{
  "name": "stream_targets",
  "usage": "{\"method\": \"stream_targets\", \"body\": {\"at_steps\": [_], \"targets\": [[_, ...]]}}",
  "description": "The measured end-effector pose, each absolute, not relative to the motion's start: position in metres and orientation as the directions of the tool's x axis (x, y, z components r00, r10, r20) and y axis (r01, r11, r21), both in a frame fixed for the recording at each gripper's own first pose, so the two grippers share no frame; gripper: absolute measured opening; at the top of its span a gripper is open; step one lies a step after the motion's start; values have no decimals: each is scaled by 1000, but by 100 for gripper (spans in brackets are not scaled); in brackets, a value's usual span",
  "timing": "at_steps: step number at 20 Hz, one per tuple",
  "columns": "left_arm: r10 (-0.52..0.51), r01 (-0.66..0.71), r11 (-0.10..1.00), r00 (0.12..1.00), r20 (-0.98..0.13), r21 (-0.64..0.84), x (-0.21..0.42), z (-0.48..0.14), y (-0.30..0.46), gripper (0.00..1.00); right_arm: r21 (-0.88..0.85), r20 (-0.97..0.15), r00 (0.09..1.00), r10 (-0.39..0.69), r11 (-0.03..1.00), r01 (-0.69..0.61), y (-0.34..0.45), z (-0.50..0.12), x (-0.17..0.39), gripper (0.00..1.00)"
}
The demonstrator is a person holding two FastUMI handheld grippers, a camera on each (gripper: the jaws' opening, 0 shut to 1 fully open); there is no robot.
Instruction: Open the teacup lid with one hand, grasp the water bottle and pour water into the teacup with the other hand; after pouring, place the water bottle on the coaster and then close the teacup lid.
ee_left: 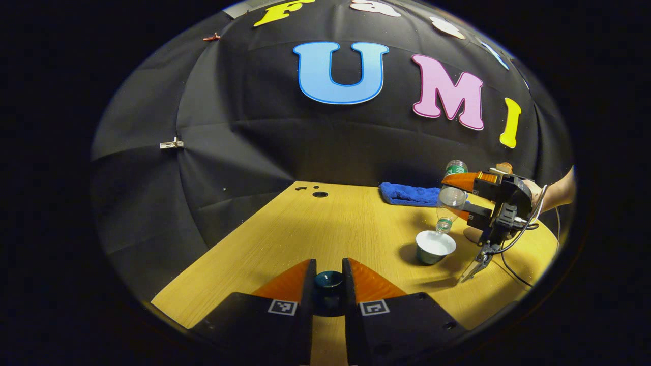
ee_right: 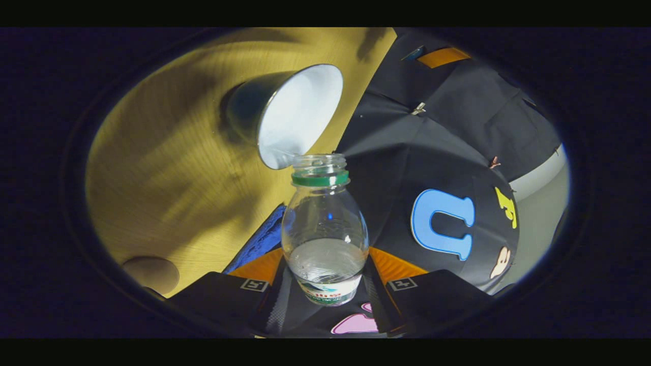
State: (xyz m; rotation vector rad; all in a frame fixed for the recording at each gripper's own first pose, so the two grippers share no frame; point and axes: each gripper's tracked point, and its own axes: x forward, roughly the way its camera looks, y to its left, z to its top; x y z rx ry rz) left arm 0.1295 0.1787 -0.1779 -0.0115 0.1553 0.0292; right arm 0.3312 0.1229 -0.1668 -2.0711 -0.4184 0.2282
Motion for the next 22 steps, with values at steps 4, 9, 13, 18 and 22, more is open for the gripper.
{"method": "stream_targets", "body": {"at_steps": [4,9,13,18,22], "targets": [[32,-32,999,988,-150,-3,129,-176,176,27,-877,13,928,374,-442,190,121,-162,330,70],[38,-40,999,988,-147,-8,126,-172,173,34,-950,-4,958,286,-300,85,105,-154,325,70],[34,-34,999,991,-132,-2,122,-163,166,30,-999,-34,988,150,-31,-30,74,-137,313,70],[19,-20,1000,992,-124,-8,122,-156,149,30,-903,-135,990,-42,415,-106,18,-112,297,71],[-9,10,1000,993,-116,9,124,-150,132,30,-646,-255,962,-100,758,-93,-12,-112,286,70]]}}
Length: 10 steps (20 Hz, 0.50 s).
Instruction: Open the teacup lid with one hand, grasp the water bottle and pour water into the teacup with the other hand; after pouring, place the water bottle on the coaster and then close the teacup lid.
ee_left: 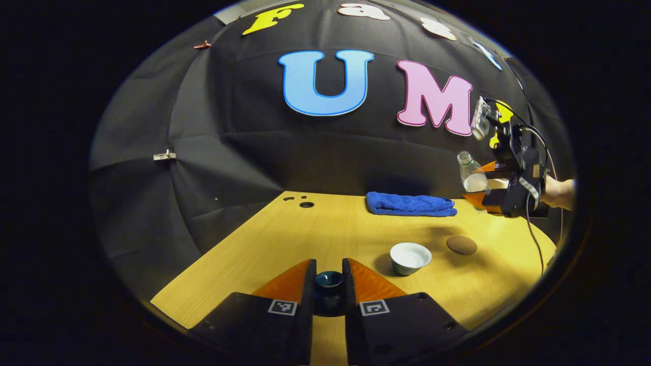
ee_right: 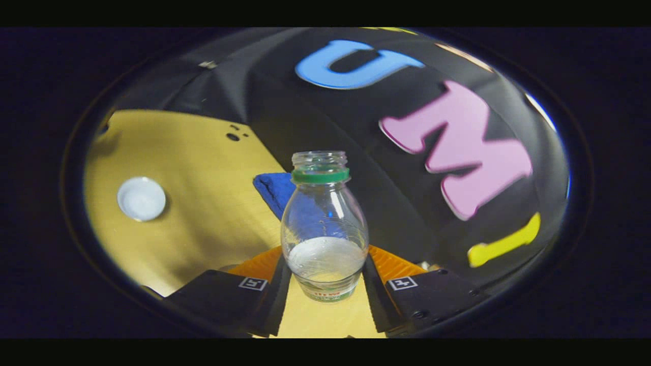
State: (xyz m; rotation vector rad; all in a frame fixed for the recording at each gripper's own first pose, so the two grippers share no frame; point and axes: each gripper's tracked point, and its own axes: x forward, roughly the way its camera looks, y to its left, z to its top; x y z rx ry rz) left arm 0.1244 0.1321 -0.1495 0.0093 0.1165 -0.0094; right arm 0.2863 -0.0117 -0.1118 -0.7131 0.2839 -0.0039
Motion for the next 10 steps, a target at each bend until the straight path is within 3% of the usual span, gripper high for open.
{"method": "stream_targets", "body": {"at_steps": [2,3,5,7,9,10], "targets": [[-23,24,1000,993,-118,6,127,-150,126,31,-503,-301,949,-88,861,-80,-23,-114,283,71],[-30,31,1000,993,-115,2,128,-148,122,27,-421,-316,946,-71,904,-72,-26,-115,285,71],[-48,47,999,993,-108,-4,128,-144,111,30,-231,-333,943,-15,971,-66,-25,-119,281,71],[-64,63,998,993,-103,-9,130,-144,104,30,-74,-319,947,24,996,-50,-26,-125,276,67],[-75,73,997,991,-110,-18,132,-147,96,27,8,-271,962,38,999,-37,-23,-127,279,71],[-78,76,997,990,-114,-21,133,-148,94,30,31,-250,968,40,999,-33,-23,-129,280,70]]}}
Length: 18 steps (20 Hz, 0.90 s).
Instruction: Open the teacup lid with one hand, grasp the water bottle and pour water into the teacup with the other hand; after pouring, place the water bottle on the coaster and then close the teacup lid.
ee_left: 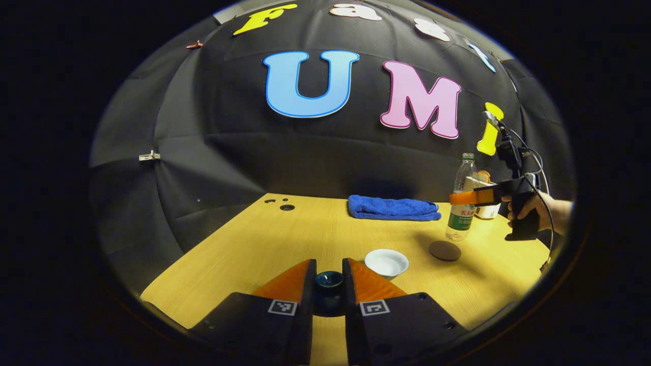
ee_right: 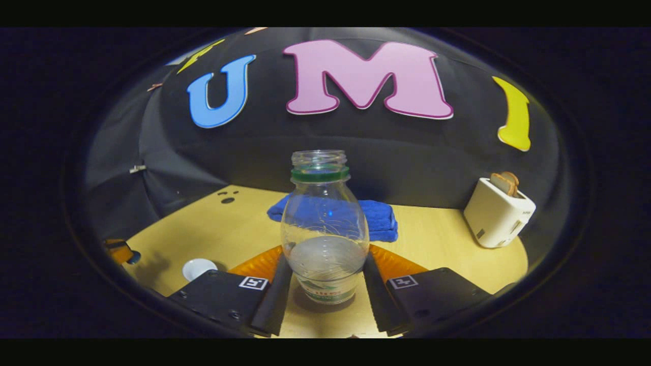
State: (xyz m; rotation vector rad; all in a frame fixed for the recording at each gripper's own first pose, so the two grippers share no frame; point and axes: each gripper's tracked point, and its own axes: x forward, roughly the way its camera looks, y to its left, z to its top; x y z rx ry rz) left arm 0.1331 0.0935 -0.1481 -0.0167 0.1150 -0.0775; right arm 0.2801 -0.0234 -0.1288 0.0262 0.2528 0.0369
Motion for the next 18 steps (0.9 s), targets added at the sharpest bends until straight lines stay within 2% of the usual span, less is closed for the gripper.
{"method": "stream_targets", "body": {"at_steps": [2,3,4,8,9,14,15,18], "targets": [[-87,85,996,990,-113,-23,134,-149,88,27,41,-225,973,44,999,-35,-22,-135,281,71],[-88,87,996,990,-113,-20,135,-151,86,30,28,-224,974,40,999,-34,-22,-139,282,66],[-90,89,996,989,-114,-17,136,-153,85,30,10,-232,972,36,999,-35,-23,-144,285,71],[-101,96,994,988,-119,-45,138,-159,79,30,-65,-238,971,33,997,-50,-28,-149,289,72],[-106,100,993,988,-114,-61,138,-159,77,27,-73,-222,975,29,996,-47,-28,-147,291,73],[-103,93,992,988,-118,-88,139,-161,78,30,-50,-233,972,23,998,-36,-31,-150,289,77],[-101,92,992,988,-118,-85,140,-161,78,30,-44,-246,969,30,998,-42,-30,-152,289,75],[-98,91,993,989,-113,-70,143,-157,79,30,-56,-258,966,12,998,-28,-34,-156,286,100]]}}
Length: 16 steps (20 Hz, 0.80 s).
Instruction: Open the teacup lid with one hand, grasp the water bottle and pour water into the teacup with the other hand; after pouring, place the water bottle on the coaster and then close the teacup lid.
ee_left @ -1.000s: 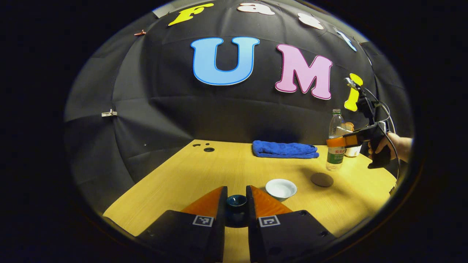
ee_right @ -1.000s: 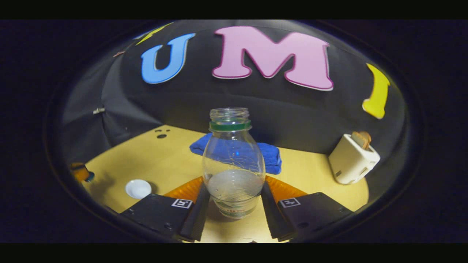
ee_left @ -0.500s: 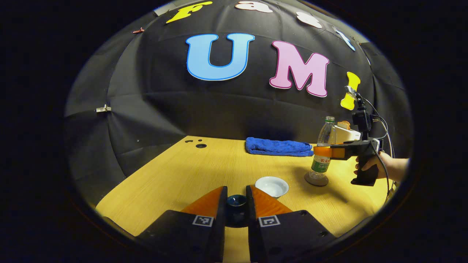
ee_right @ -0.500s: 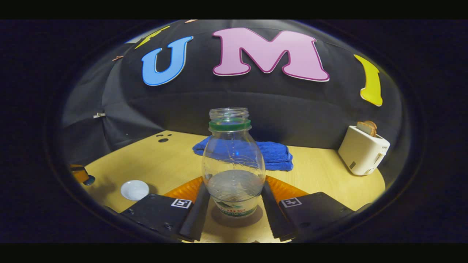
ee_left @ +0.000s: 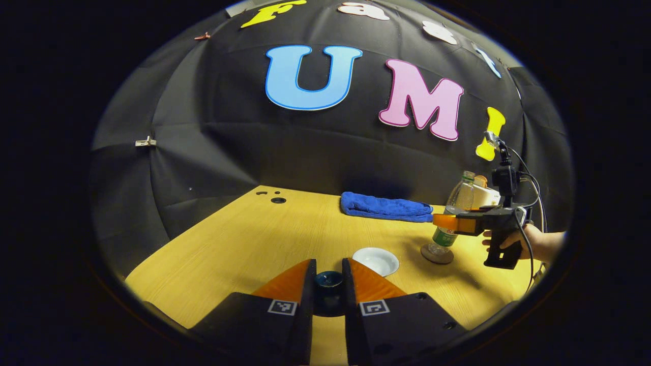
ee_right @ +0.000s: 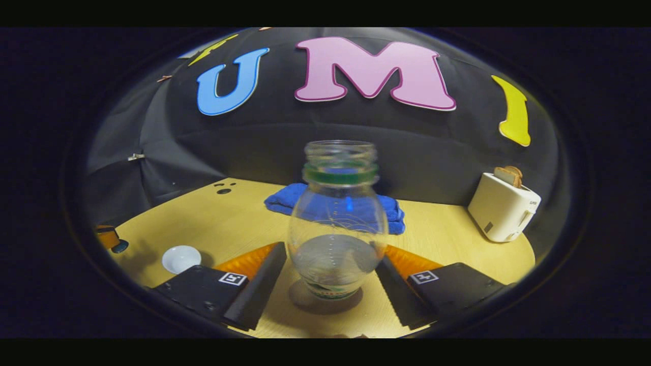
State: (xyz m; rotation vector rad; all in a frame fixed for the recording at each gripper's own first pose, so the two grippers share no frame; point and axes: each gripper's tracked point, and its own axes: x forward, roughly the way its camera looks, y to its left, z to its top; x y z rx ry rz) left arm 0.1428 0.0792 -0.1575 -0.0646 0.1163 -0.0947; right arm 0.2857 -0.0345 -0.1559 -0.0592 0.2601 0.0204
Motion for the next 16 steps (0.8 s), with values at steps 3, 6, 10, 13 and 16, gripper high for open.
{"method": "stream_targets", "body": {"at_steps": [3,6,10,13,16], "targets": [[-104,98,993,989,-105,-59,148,-153,74,30,-87,-260,965,3,996,-27,-35,-158,281,98],[-118,114,992,989,-94,-45,156,-146,64,30,-83,-271,963,8,996,-31,-32,-162,273,98],[-153,151,988,986,-67,-36,174,-135,44,27,-94,-283,959,-6,995,-21,-40,-167,256,98],[-173,171,985,983,-57,-36,189,-135,28,30,-72,-296,955,-1,997,-22,-42,-173,244,98],[-185,183,982,981,-54,-49,202,-141,15,30,-60,-313,950,-11,998,-8,-49,-179,233,98]]}}
